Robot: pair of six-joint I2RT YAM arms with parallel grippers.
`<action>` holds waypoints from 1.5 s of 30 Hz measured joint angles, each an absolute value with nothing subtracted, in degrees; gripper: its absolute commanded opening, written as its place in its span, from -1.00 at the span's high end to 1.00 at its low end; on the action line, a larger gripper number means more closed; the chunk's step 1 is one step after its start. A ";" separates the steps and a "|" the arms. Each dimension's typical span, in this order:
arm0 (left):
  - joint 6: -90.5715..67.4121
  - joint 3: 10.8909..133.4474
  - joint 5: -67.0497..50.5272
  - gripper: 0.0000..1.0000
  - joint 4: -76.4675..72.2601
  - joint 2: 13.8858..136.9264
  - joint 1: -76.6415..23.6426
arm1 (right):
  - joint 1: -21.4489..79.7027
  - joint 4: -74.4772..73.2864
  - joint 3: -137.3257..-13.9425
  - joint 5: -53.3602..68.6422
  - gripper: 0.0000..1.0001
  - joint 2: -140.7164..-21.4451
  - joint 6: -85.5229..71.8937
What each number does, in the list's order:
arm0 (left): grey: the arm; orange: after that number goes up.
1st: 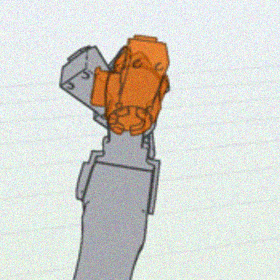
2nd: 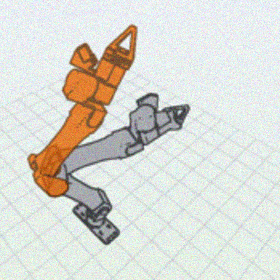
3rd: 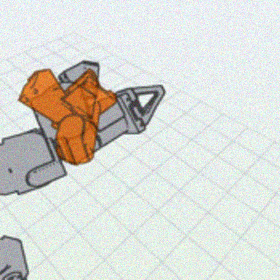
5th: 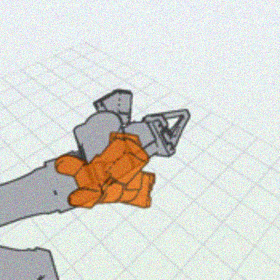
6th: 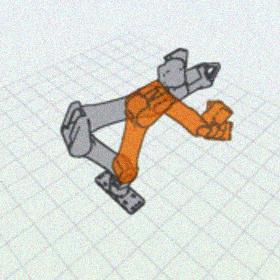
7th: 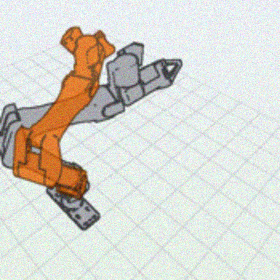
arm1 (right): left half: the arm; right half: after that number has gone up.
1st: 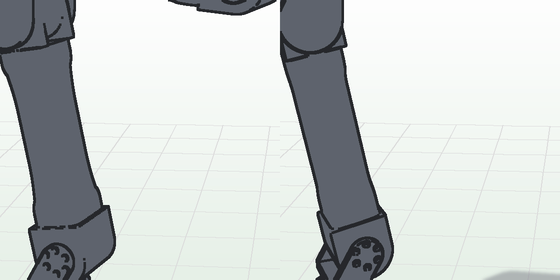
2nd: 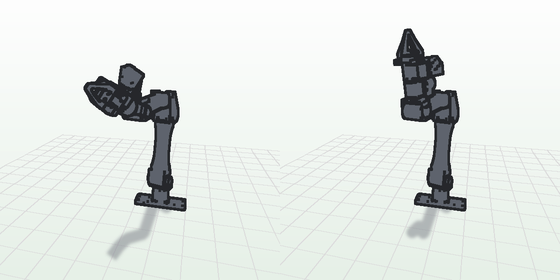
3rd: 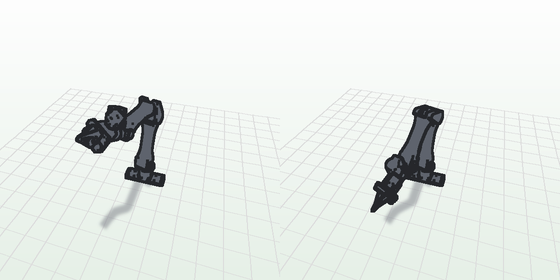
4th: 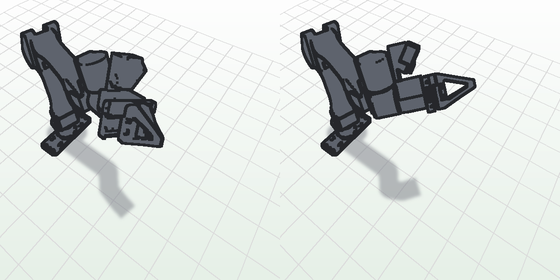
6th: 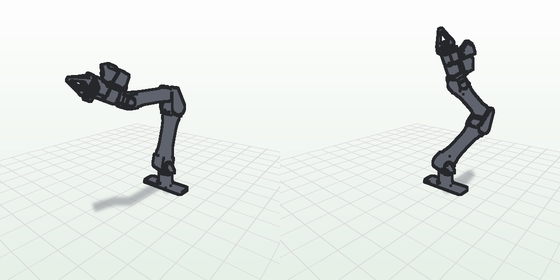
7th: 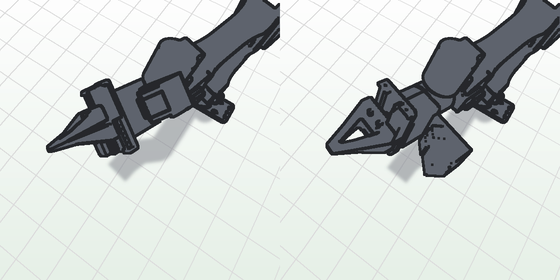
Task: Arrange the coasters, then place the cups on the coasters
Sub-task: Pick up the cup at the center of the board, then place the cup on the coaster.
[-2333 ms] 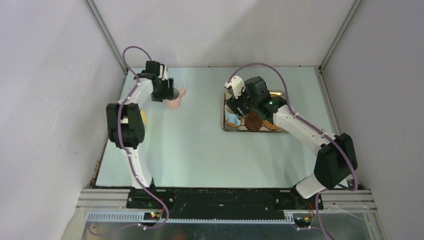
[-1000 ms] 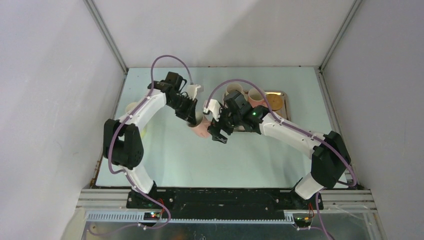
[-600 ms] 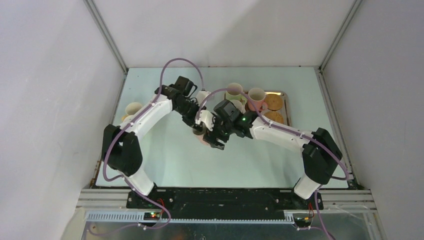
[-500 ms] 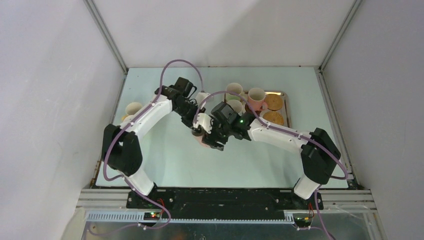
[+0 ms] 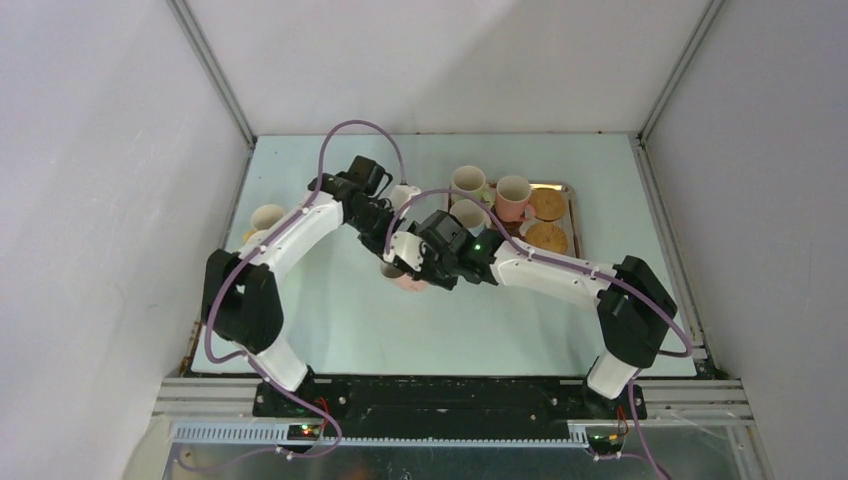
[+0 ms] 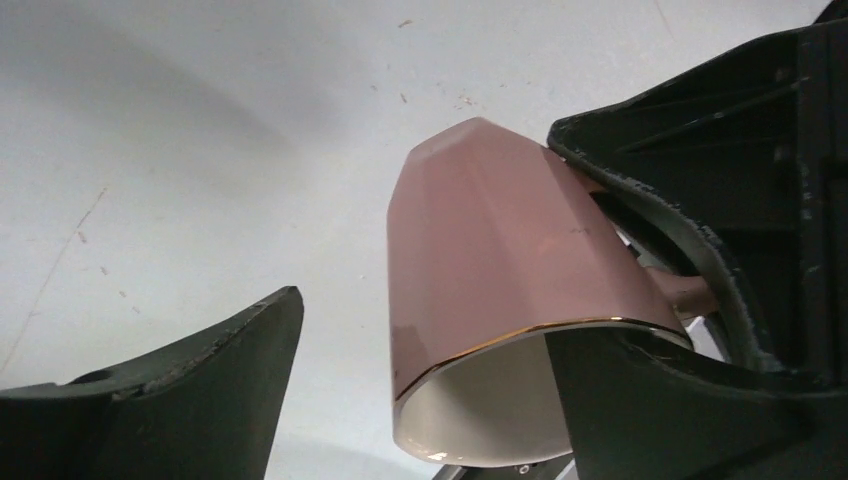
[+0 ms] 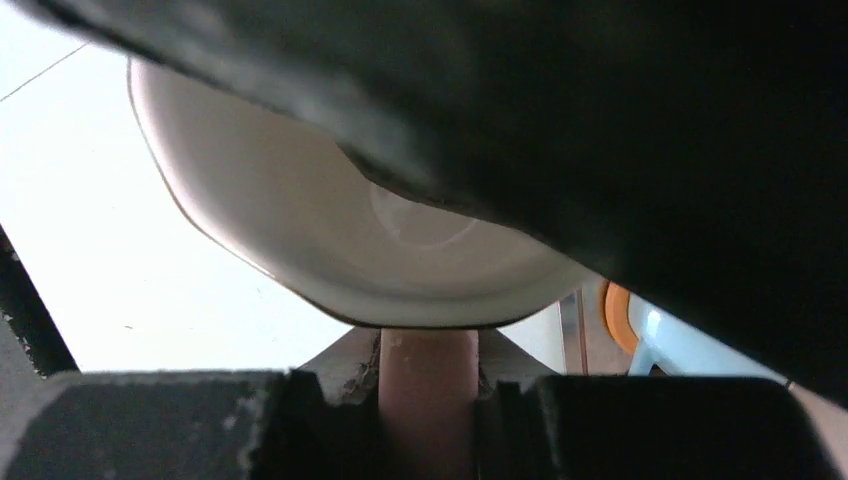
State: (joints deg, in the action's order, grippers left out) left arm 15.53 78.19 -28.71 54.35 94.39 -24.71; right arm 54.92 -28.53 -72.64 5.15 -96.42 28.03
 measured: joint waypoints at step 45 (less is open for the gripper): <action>26.41 52.16 -38.89 -0.99 52.56 47.92 -0.58 | 3.49 -24.93 -61.67 30.63 1.00 -83.07 14.57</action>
State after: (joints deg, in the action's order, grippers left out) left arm 26.41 52.16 -38.89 52.56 47.92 -0.58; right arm 3.49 -24.93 -61.67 30.63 -83.07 14.57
